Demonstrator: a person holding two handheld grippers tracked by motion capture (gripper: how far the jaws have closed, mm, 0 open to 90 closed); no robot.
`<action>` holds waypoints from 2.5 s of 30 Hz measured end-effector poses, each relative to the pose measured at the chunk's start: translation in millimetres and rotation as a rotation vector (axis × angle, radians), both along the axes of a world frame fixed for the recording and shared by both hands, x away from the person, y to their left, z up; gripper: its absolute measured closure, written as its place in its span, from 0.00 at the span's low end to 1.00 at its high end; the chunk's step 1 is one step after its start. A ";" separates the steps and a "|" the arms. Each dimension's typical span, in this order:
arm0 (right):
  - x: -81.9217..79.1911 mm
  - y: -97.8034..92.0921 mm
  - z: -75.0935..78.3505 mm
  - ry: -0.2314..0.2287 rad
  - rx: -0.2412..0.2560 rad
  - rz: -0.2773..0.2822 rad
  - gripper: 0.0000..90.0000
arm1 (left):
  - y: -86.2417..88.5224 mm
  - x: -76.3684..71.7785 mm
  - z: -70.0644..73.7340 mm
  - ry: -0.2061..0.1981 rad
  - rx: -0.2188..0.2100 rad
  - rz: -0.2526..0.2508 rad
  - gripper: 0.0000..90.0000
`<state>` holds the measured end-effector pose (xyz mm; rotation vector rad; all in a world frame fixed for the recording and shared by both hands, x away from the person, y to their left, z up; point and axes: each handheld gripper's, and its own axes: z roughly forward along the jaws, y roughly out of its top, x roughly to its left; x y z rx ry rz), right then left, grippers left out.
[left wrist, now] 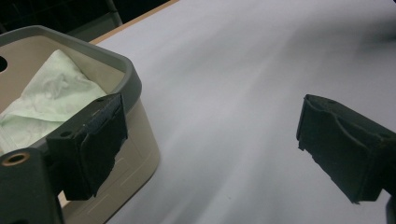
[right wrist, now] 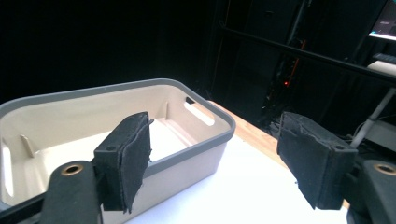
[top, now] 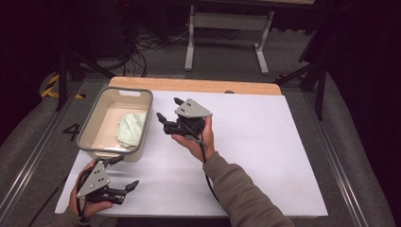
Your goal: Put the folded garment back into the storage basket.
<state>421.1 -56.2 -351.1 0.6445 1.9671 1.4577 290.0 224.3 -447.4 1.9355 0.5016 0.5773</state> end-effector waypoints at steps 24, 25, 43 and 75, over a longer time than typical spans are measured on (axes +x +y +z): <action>-5.6 -25.3 8.4 -0.035 -0.035 -0.017 0.15 | 0.4 -0.3 -0.1 0.004 0.011 -0.003 0.11; -5.7 -27.0 9.0 -0.036 -0.035 -0.016 0.14 | 0.4 -0.3 -0.1 0.005 0.010 -0.003 0.11; -11.9 -52.2 14.5 -0.051 -0.084 -0.040 0.04 | 0.5 -0.4 0.2 0.006 0.010 0.000 0.11; -31.2 -98.2 25.9 -0.103 -0.149 -0.104 0.06 | -0.5 0.3 -0.8 0.006 0.022 0.006 0.11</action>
